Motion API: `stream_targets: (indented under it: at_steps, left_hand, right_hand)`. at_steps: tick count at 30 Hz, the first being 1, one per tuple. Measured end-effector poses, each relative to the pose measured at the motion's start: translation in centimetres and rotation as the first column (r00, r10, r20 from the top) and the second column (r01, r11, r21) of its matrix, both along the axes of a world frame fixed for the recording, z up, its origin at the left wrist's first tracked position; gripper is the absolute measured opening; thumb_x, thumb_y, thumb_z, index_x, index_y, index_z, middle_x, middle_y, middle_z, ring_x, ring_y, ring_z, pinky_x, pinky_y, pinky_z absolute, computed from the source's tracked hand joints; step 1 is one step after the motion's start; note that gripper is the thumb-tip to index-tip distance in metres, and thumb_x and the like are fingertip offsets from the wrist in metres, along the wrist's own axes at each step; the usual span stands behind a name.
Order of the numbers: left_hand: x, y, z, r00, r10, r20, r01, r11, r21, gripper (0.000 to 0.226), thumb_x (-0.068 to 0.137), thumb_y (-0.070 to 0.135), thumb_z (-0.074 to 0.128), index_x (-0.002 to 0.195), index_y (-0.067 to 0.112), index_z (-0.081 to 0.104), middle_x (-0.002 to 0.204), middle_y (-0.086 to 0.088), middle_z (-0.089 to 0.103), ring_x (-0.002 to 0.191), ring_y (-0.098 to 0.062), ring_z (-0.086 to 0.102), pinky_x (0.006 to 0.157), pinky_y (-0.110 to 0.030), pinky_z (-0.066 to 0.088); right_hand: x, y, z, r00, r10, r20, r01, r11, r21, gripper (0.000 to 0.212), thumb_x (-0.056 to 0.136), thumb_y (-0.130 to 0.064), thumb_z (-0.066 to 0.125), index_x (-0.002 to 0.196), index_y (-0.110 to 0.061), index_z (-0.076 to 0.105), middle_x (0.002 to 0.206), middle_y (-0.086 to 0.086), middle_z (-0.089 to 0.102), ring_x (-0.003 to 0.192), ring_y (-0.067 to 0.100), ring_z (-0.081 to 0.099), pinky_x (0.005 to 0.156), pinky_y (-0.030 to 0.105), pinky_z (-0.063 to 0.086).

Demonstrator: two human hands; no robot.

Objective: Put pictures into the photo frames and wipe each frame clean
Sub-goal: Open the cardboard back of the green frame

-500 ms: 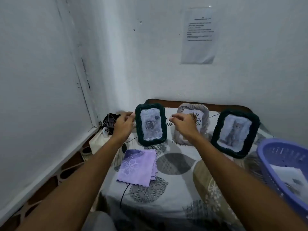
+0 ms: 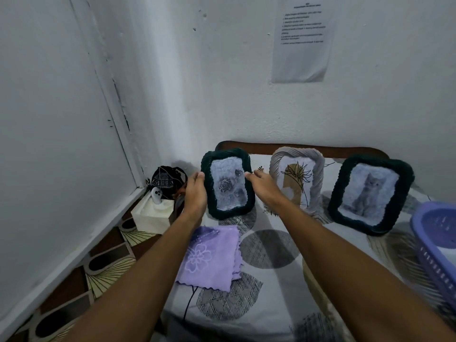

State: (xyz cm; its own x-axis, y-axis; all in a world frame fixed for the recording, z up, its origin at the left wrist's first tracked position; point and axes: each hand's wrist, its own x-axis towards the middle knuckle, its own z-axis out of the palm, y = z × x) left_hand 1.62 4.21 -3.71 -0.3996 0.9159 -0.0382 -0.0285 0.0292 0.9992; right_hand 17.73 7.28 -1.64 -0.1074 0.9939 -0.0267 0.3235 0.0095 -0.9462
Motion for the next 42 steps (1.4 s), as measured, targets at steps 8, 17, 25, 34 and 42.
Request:
stream_targets:
  at_steps: [8, 17, 25, 34, 42]
  left_hand:
    - [-0.1, 0.2, -1.9, 0.991, -0.044, 0.13, 0.052, 0.997, -0.059, 0.067, 0.076, 0.065, 0.035, 0.126, 0.024, 0.051, 0.124, -0.003, 0.06, 0.115, -0.023, 0.056, 0.102, -0.049, 0.043]
    - [3.6, -4.8, 2.8, 0.992, -0.076, 0.101, 0.074, 0.997, 0.032, 0.032, 0.104, 0.038, 0.027, 0.109, 0.024, 0.054, 0.116, -0.008, 0.06, 0.106, -0.021, 0.058, 0.085, -0.035, 0.049]
    - [8.7, -7.7, 4.6, 0.971, -0.227, 0.08, 0.225, 0.974, 0.031, 0.044, 0.103, 0.043, 0.024, 0.134, 0.021, 0.047, 0.125, -0.012, 0.058, 0.109, -0.024, 0.059, 0.06, -0.024, 0.049]
    - [10.1, -8.9, 4.9, 0.951, -0.305, -0.052, 0.306, 0.952, 0.016, 0.036, 0.1, 0.036, 0.043, 0.133, 0.021, 0.048, 0.126, -0.005, 0.055, 0.107, -0.022, 0.056, 0.087, -0.036, 0.046]
    - [13.7, -11.8, 5.2, 0.938, -0.336, -0.09, 0.347, 0.916, 0.2, 0.03, 0.083, 0.03, 0.072, 0.104, 0.013, 0.06, 0.101, -0.012, 0.067, 0.094, -0.027, 0.067, 0.075, -0.044, 0.059]
  right_hand:
    - [-1.0, -0.2, -1.6, 0.992, 0.006, -0.127, -0.011, 0.999, -0.043, 0.026, 0.099, -0.038, 0.045, 0.109, -0.019, 0.059, 0.111, 0.005, 0.064, 0.107, 0.024, 0.06, 0.1, 0.045, 0.046]
    - [4.6, -4.8, -0.9, 0.958, -0.133, -0.253, 0.171, 0.976, 0.135, 0.023, 0.096, -0.012, 0.054, 0.118, -0.01, 0.06, 0.108, 0.006, 0.065, 0.1, 0.022, 0.063, 0.08, 0.031, 0.055]
    - [11.1, -8.6, 0.9, 0.922, -0.18, -0.342, 0.239, 0.961, 0.137, 0.018, 0.092, 0.0, 0.058, 0.09, -0.018, 0.056, 0.09, 0.01, 0.065, 0.081, 0.021, 0.063, 0.063, 0.029, 0.054]
    - [13.4, -12.9, 2.0, 0.889, -0.153, -0.431, 0.184, 0.982, 0.032, 0.015, 0.09, 0.003, 0.056, 0.087, -0.011, 0.053, 0.08, 0.006, 0.062, 0.072, 0.02, 0.058, 0.06, 0.03, 0.052]
    - [11.2, -16.4, 1.1, 0.983, -0.181, -0.039, 0.183, 0.919, 0.35, 0.009, 0.087, 0.0, 0.063, 0.09, -0.007, 0.057, 0.09, 0.012, 0.064, 0.085, 0.022, 0.062, 0.074, 0.034, 0.055]
